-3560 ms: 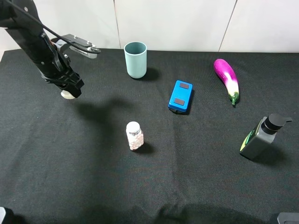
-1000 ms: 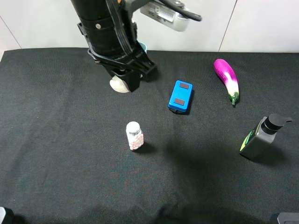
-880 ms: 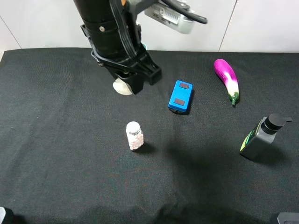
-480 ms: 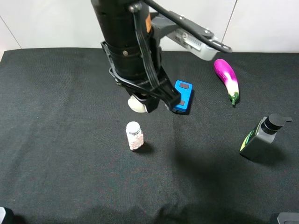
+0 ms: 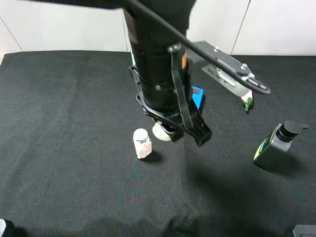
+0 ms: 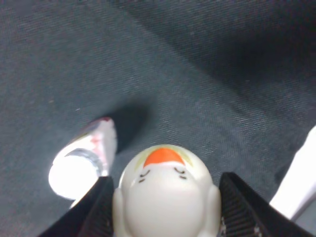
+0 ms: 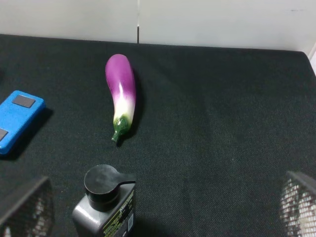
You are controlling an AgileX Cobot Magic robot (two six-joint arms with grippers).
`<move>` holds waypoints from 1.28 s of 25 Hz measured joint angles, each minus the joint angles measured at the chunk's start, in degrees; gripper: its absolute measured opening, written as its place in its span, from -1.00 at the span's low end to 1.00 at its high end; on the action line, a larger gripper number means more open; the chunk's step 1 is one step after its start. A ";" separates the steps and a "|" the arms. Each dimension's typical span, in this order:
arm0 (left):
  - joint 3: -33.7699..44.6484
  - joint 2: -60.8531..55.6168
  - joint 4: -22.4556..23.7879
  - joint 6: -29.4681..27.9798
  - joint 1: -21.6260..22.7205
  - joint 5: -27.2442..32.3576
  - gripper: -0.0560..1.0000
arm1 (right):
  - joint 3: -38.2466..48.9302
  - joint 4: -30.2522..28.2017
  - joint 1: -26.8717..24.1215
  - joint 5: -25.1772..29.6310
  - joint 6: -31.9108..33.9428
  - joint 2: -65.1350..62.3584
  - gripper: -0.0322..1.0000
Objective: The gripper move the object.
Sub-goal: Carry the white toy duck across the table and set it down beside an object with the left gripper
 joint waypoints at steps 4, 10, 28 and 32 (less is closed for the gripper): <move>0.00 1.09 -0.42 -0.05 -0.49 -0.94 0.10 | 0.00 0.00 0.00 0.00 0.00 0.00 0.41; 0.00 2.40 -0.36 0.13 -0.49 -1.54 0.10 | 0.00 0.00 0.00 0.00 0.00 0.00 0.41; 0.00 11.68 0.81 9.88 -0.49 -7.81 0.09 | 0.00 0.00 0.00 0.00 0.00 0.00 0.41; 0.00 13.09 0.81 10.80 -0.49 -10.51 0.09 | 0.00 0.00 0.00 0.00 0.00 0.00 0.41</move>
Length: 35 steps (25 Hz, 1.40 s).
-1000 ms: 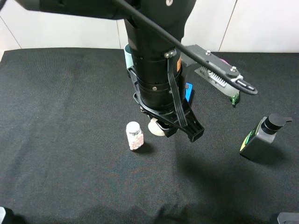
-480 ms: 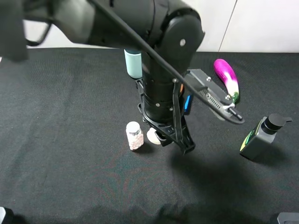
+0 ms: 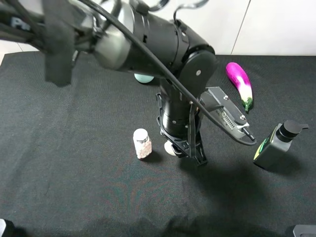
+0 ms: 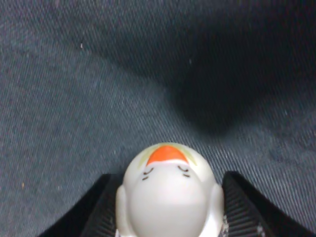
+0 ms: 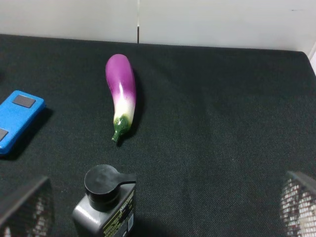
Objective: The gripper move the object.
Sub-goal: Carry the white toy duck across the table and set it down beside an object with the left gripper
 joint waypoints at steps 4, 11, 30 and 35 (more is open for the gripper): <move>0.00 1.96 0.47 0.05 0.00 -0.43 0.09 | 0.00 0.00 0.00 0.00 0.00 0.00 0.41; 0.00 3.46 0.51 0.12 0.00 0.34 0.09 | 0.00 0.00 0.00 0.00 0.00 0.00 0.41; 0.29 5.24 0.34 1.31 0.00 2.19 0.09 | 0.00 0.00 0.00 0.00 0.00 0.00 0.41; 0.29 5.24 0.34 1.37 0.00 2.37 0.09 | 0.00 0.00 0.00 0.00 0.00 0.00 0.41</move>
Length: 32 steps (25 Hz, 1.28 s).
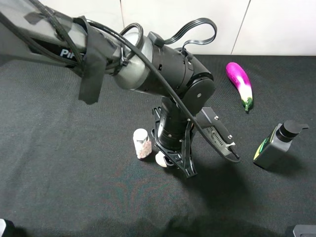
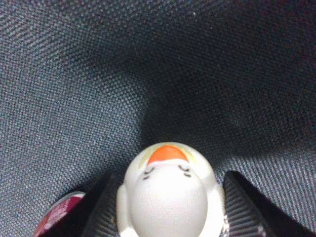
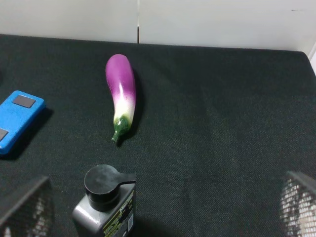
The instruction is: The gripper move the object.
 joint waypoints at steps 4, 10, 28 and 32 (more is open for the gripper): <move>0.00 0.00 0.00 0.11 0.00 0.06 0.09 | 0.00 0.00 0.00 0.00 0.00 0.00 0.41; 0.00 0.00 0.00 0.11 0.00 0.06 0.11 | 0.00 0.00 0.00 0.00 0.00 0.00 0.41; 0.00 0.00 0.00 0.11 0.00 0.06 0.61 | 0.00 0.00 0.00 0.00 0.00 0.00 0.41; 0.00 0.00 0.00 0.11 0.00 0.06 0.61 | 0.00 0.00 0.00 0.00 0.00 0.00 0.41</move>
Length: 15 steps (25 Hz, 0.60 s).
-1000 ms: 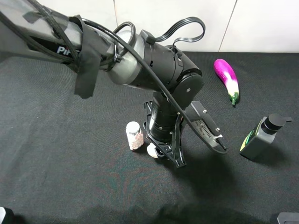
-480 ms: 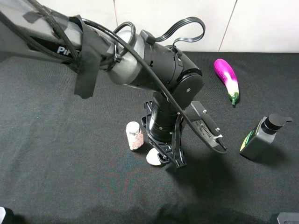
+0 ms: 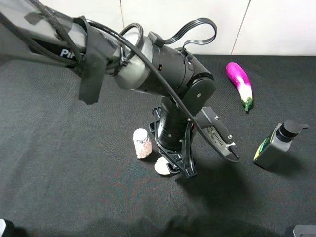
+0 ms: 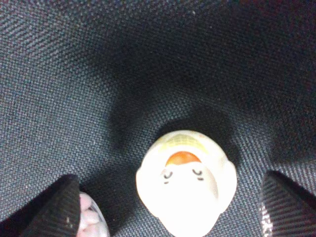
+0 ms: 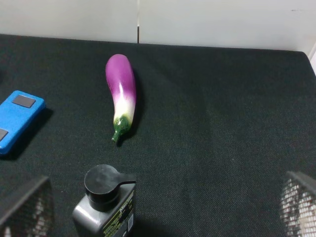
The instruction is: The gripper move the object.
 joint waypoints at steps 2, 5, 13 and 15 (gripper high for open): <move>-0.07 0.00 0.00 0.02 0.00 0.00 0.61 | 0.00 0.00 0.00 0.00 0.00 0.00 0.41; -0.89 0.00 0.00 0.02 0.00 0.85 0.61 | 0.00 0.00 0.00 0.00 0.00 0.00 0.41; -6.88 0.04 0.00 0.02 0.00 7.36 0.61 | 0.00 0.00 0.00 0.00 0.00 0.00 0.41; -8.60 0.04 0.00 0.02 0.00 9.90 0.61 | 0.00 0.00 0.00 0.00 0.00 0.00 0.41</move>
